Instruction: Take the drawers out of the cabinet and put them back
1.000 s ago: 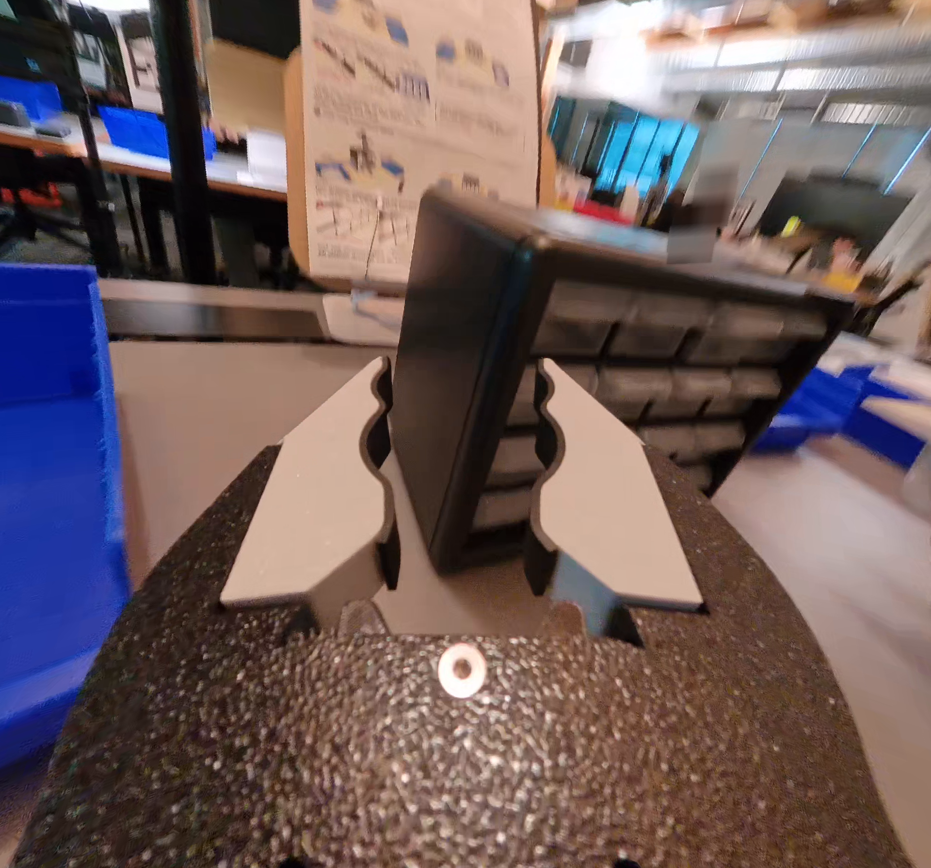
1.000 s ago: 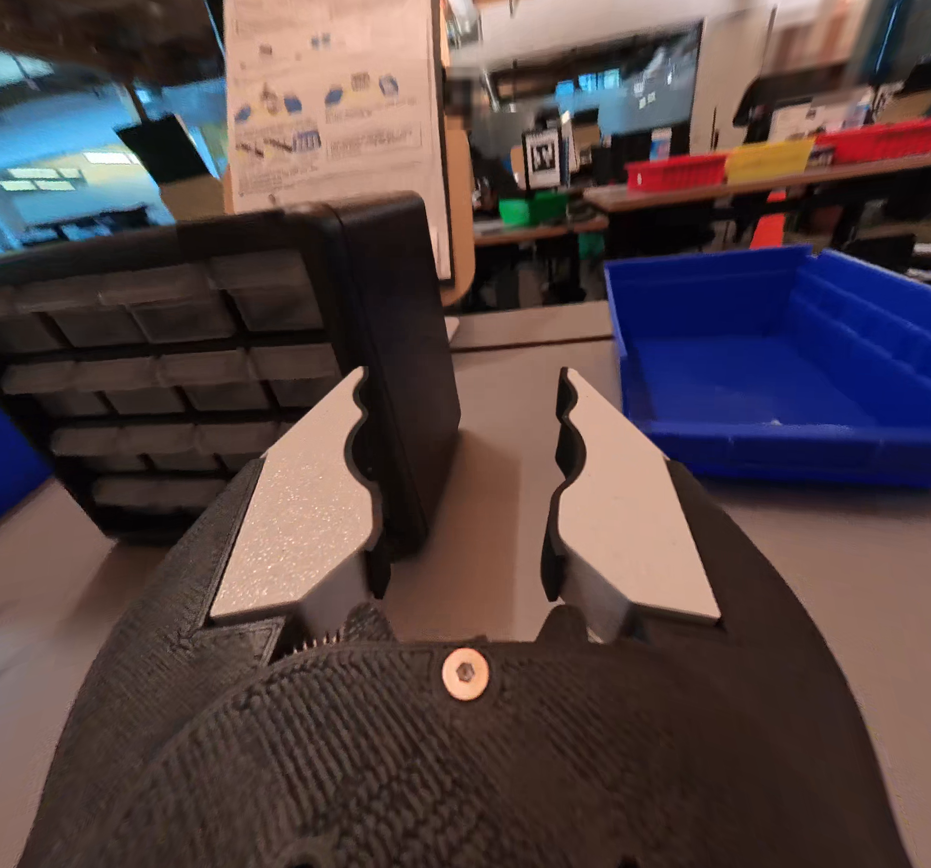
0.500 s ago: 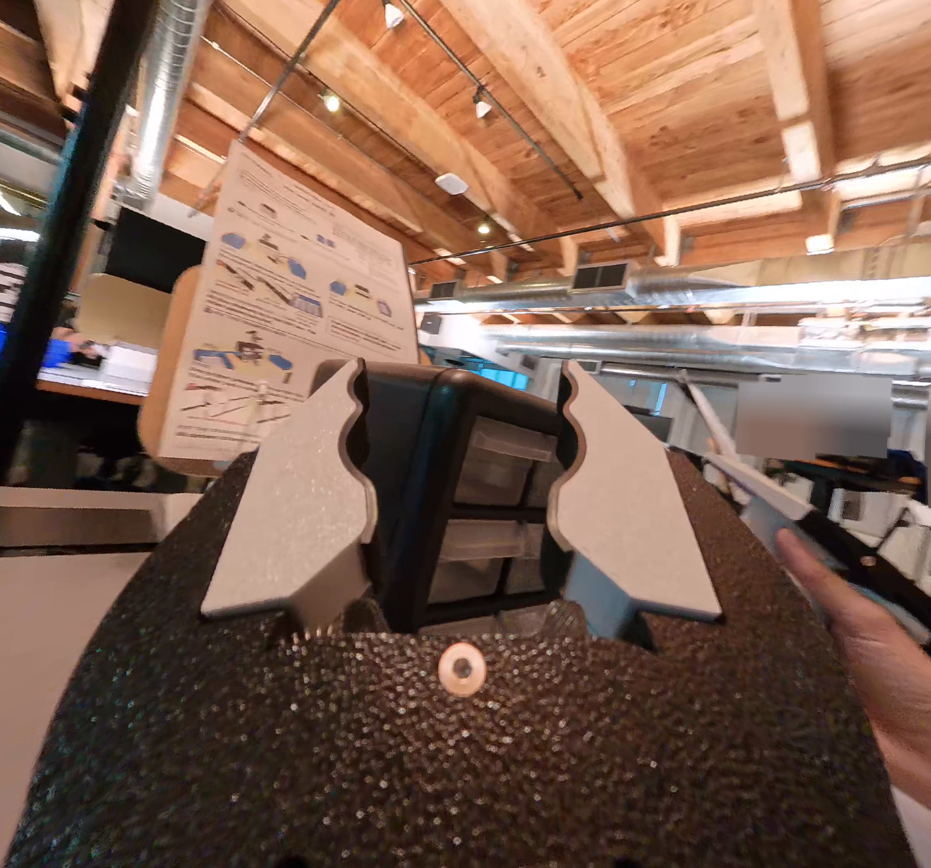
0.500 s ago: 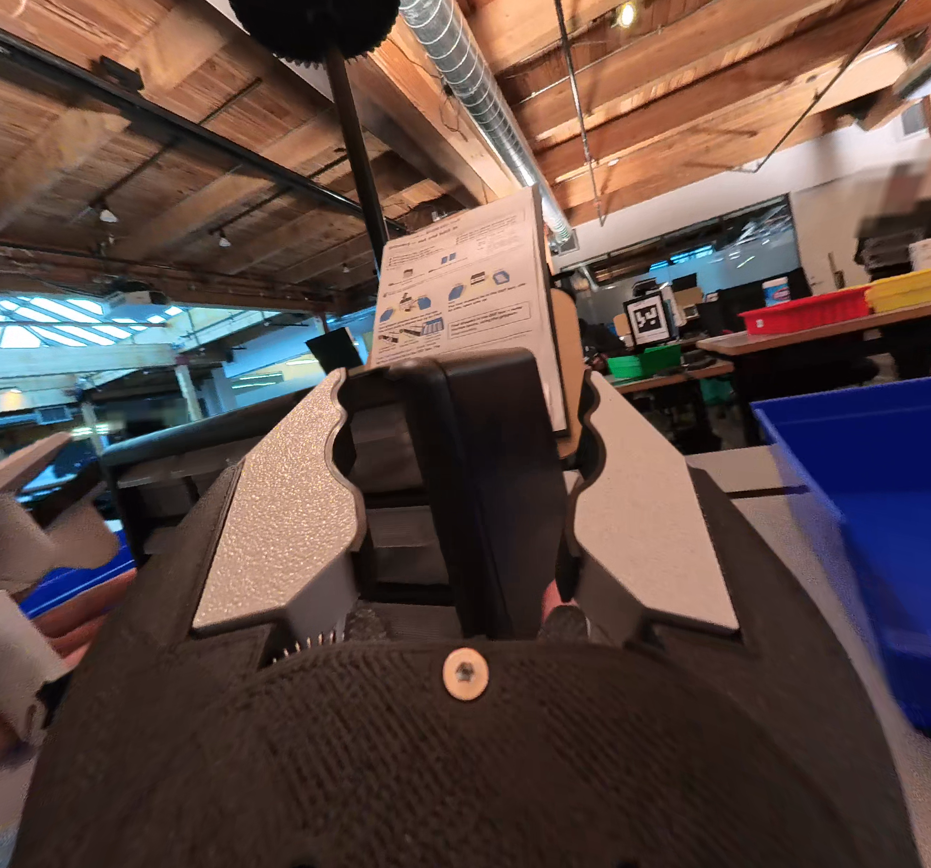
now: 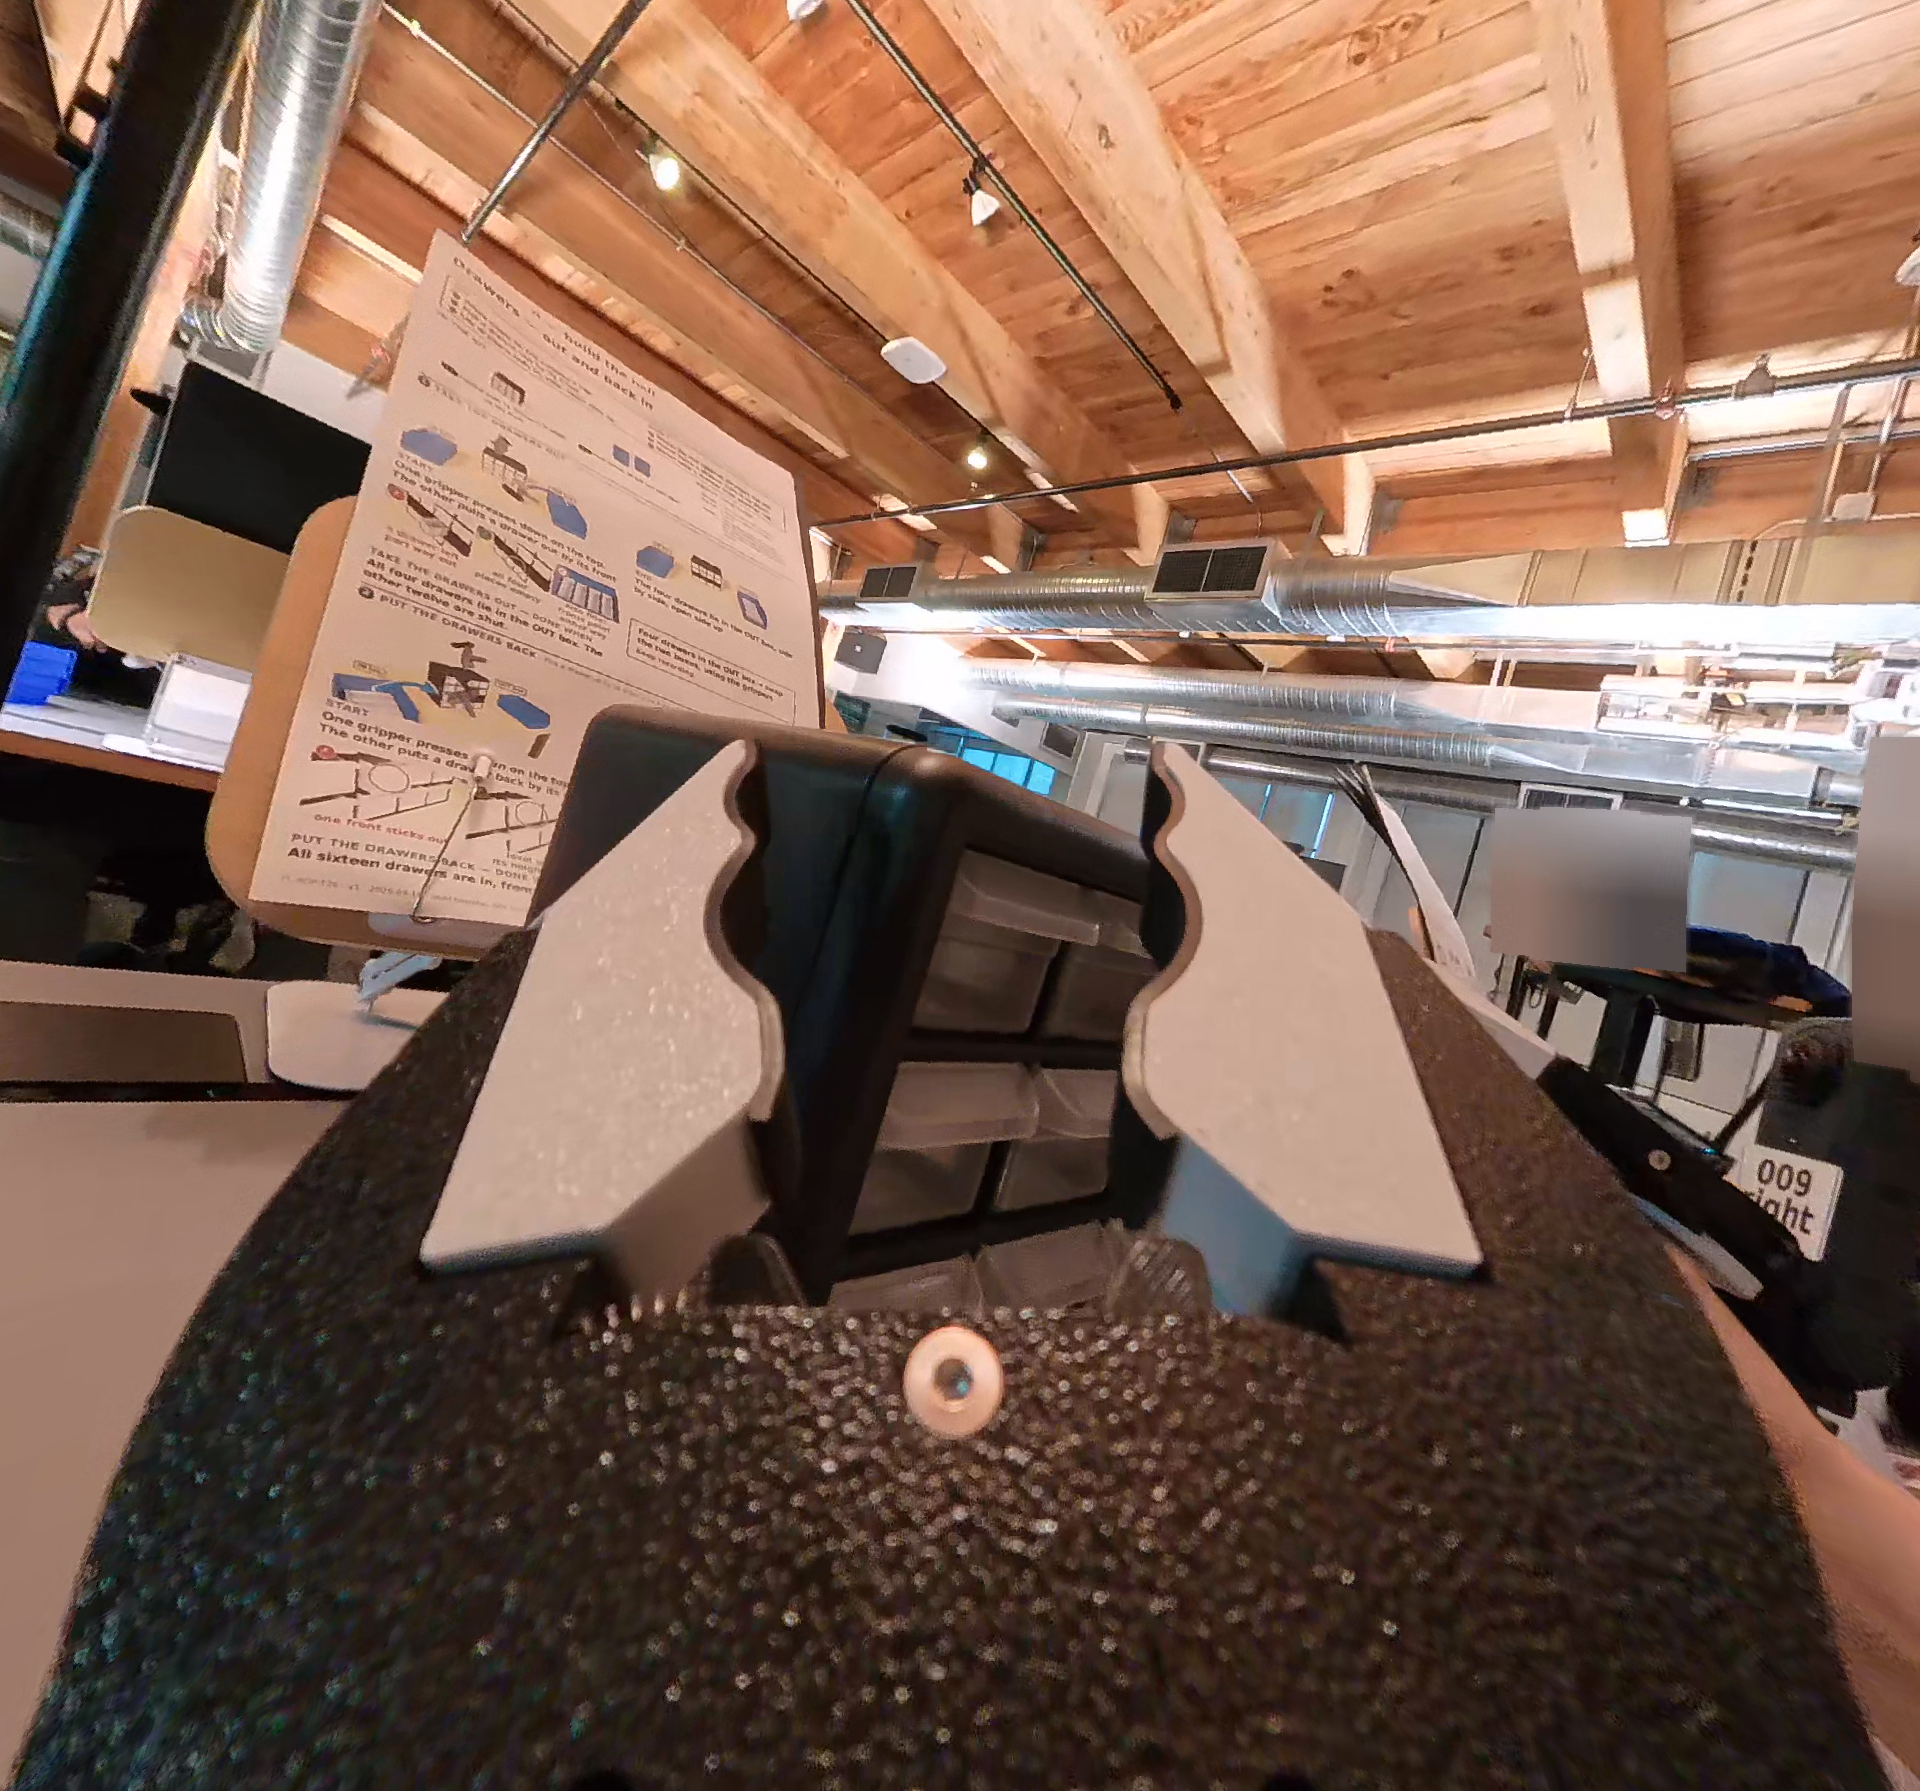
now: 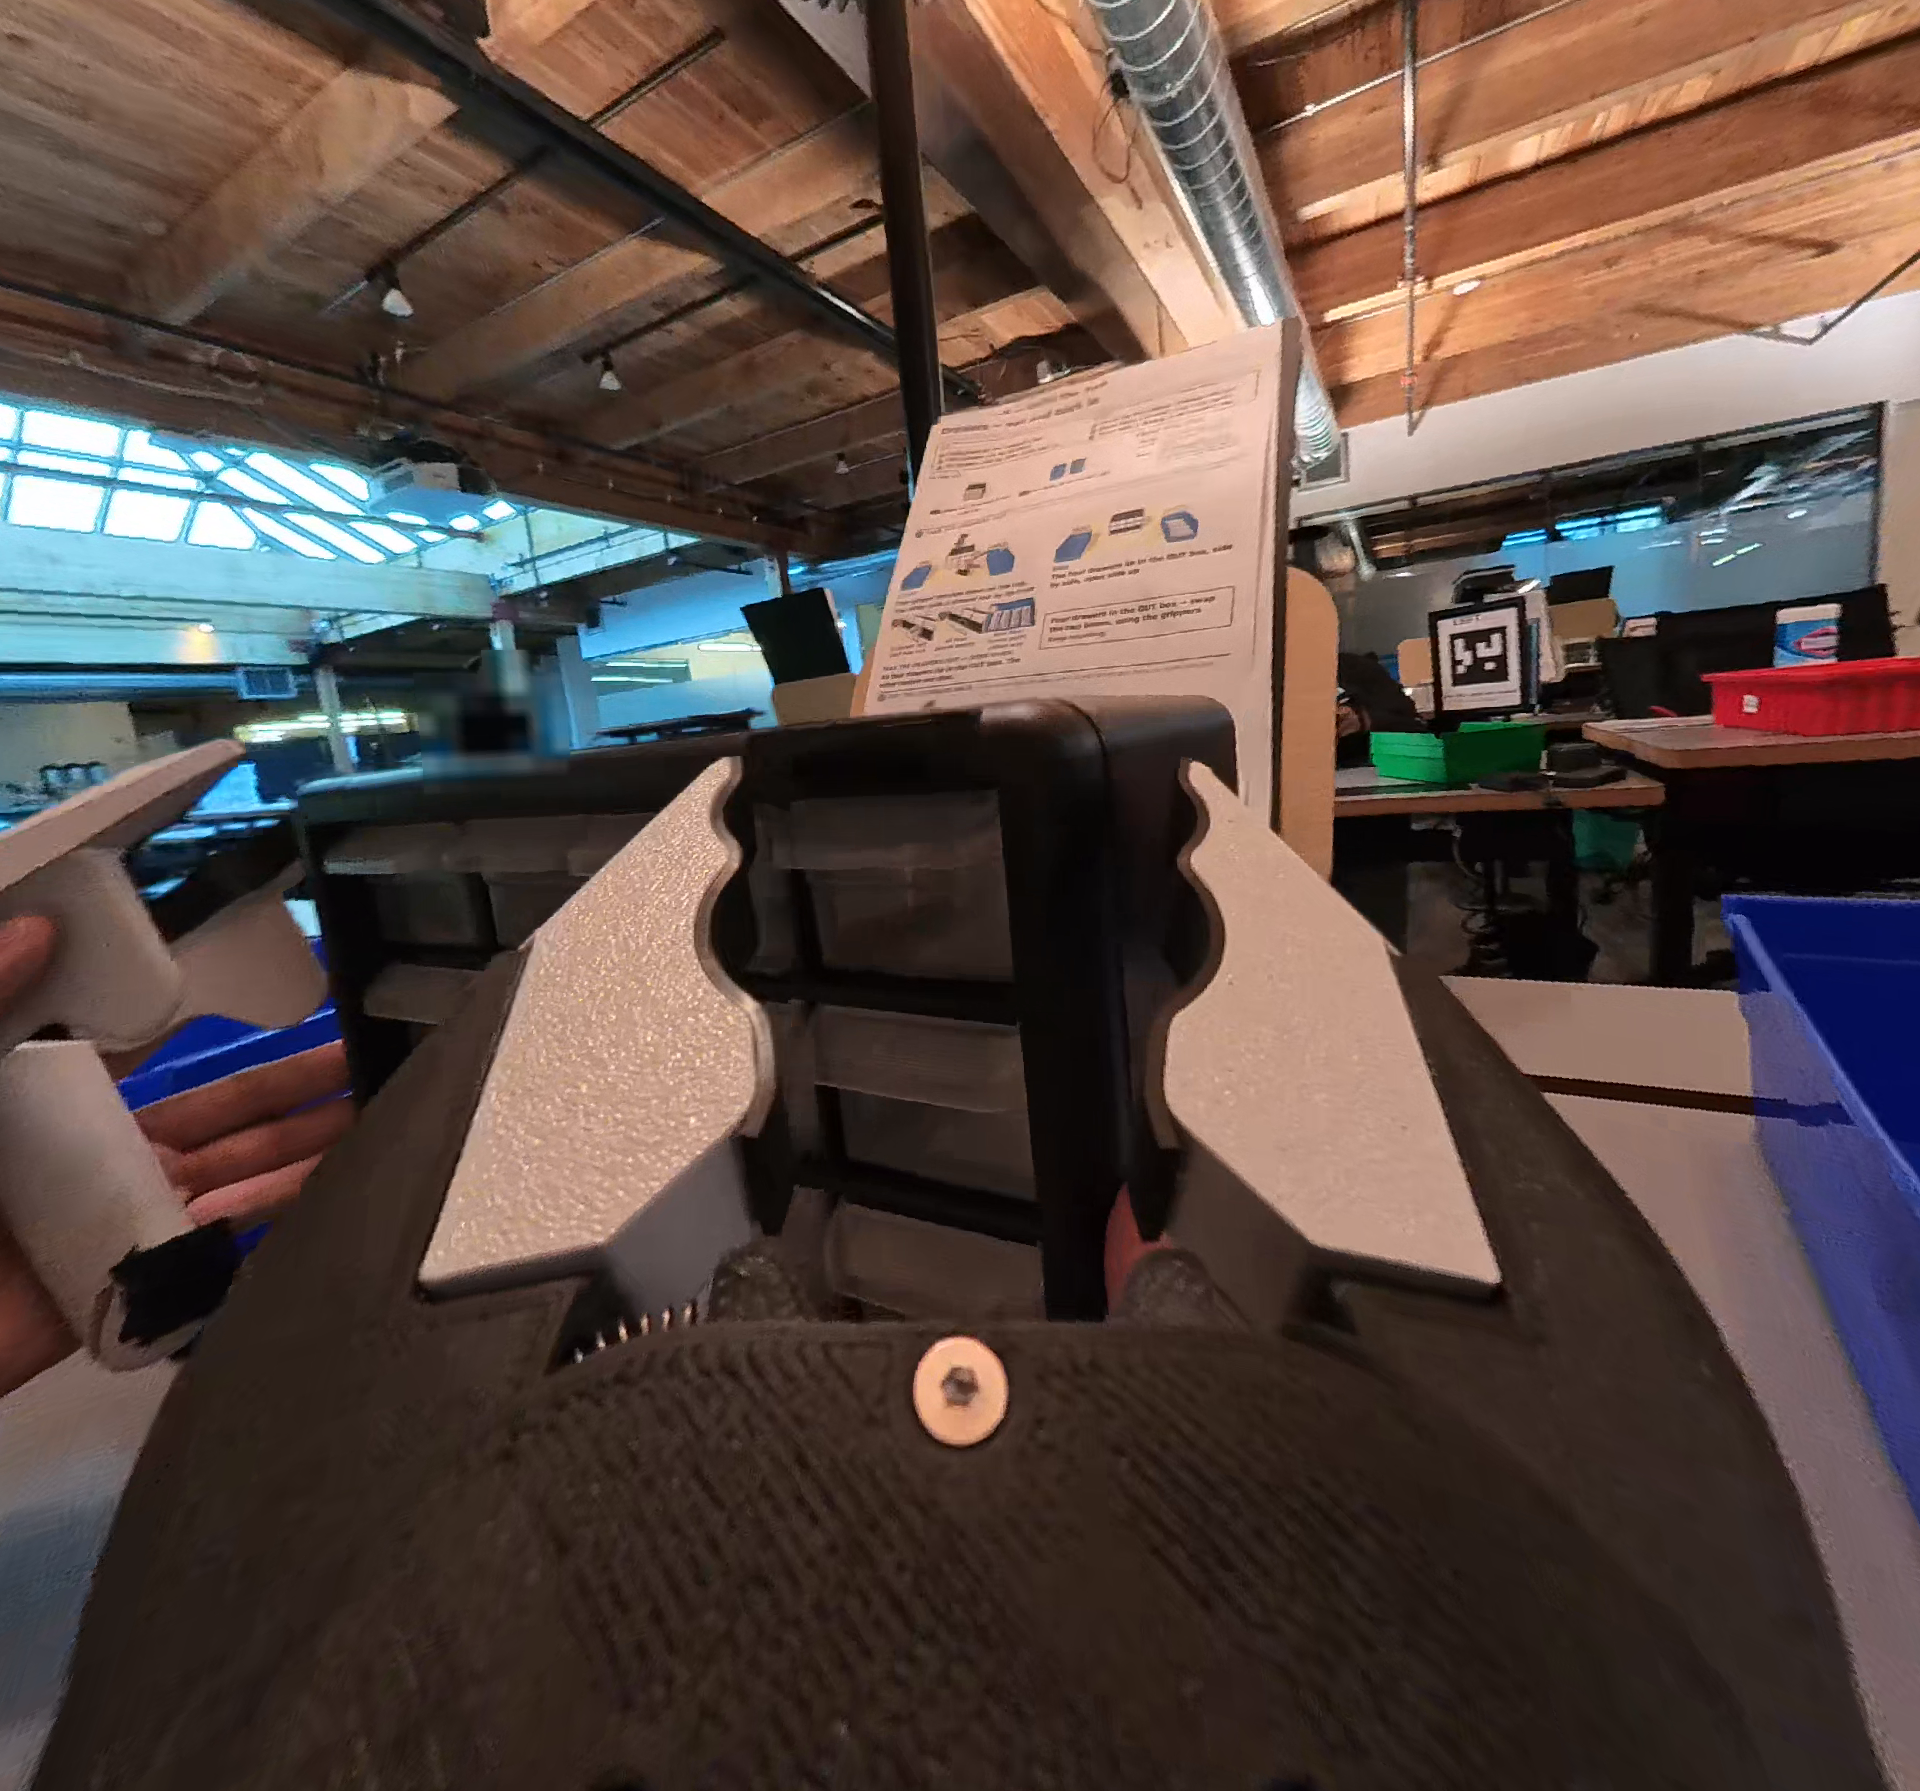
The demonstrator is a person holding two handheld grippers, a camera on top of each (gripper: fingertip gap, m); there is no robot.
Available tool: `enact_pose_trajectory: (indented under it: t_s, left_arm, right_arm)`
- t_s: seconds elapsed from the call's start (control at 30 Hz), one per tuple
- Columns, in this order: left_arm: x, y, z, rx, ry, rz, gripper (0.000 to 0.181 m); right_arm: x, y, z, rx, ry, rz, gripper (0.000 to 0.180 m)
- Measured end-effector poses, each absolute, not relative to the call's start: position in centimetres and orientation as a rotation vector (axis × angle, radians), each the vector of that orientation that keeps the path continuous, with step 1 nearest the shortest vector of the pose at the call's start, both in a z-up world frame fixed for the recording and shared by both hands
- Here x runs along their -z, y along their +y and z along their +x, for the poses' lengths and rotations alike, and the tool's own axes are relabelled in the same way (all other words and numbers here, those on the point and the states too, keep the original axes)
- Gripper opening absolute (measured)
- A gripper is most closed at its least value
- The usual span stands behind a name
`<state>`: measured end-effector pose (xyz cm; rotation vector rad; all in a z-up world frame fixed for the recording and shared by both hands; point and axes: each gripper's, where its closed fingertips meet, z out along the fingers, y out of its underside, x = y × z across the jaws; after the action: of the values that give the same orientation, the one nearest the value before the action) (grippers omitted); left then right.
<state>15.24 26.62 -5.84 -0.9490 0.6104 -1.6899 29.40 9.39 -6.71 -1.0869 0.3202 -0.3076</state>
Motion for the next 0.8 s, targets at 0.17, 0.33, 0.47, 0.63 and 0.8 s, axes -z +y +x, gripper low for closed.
enact_pose_trajectory:
  t_s: [0.17,0.33,0.47,0.63,0.8]
  left_arm:
    - [4.5,27.1,13.8,1.620,0.683,-0.963,0.061]
    - [4.6,27.3,12.5,1.410,0.987,-1.058,0.051]
    - [5.0,26.1,11.7,1.243,1.389,-1.083,0.046]
    - [4.7,27.9,12.7,0.868,1.736,-1.130,0.037]
    - [1.1,27.6,15.6,0.680,1.927,-1.037,0.018]
  right_arm:
    - [6.9,6.9,27.0,0.229,0.335,-1.160,0.075]
    - [10.3,5.7,25.8,0.283,0.342,-1.522,0.075]
    - [12.7,5.7,23.7,0.367,0.177,-1.797,0.083]
    - [18.2,8.5,17.5,0.141,0.065,-2.075,0.087]
    - [20.2,12.5,11.3,-0.227,0.210,-1.955,0.094]
